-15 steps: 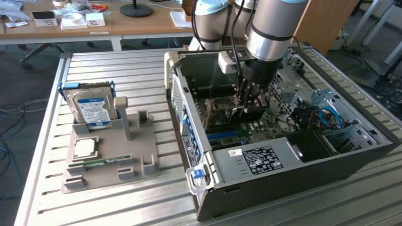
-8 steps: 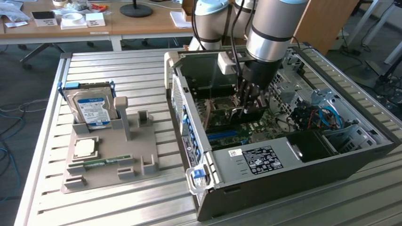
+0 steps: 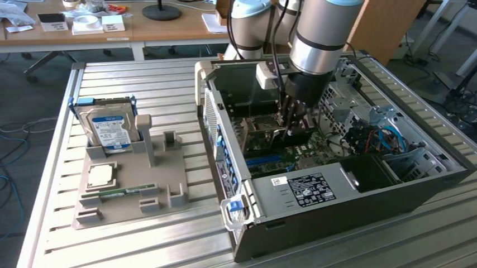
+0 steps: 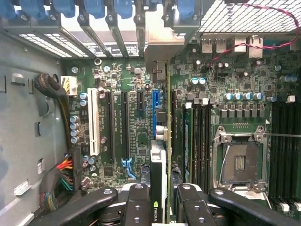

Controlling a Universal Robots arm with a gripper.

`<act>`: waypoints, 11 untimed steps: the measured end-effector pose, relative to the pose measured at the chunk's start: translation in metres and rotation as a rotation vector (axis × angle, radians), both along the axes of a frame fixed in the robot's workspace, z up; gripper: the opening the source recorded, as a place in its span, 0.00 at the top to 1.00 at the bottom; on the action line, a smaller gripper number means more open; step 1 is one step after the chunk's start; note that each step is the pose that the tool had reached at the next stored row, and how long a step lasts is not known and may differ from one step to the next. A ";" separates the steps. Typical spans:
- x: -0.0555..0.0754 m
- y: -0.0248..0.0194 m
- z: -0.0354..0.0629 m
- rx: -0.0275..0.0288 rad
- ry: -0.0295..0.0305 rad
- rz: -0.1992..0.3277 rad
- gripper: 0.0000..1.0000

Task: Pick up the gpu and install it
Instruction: 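Insert the gpu into the slot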

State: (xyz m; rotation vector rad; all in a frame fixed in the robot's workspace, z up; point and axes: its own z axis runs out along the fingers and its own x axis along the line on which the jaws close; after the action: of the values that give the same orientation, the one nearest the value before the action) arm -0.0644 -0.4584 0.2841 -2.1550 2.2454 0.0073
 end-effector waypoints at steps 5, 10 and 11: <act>-0.003 -0.0003 0.0000 -0.0001 0.0001 0.000 0.73; -0.006 -0.0018 -0.0002 0.0001 -0.0001 0.000 0.73; -0.007 -0.0018 -0.0002 0.0000 0.0000 0.000 0.73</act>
State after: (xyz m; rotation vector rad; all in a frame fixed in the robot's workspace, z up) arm -0.0716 -0.4603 0.2839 -2.1550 2.2454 0.0072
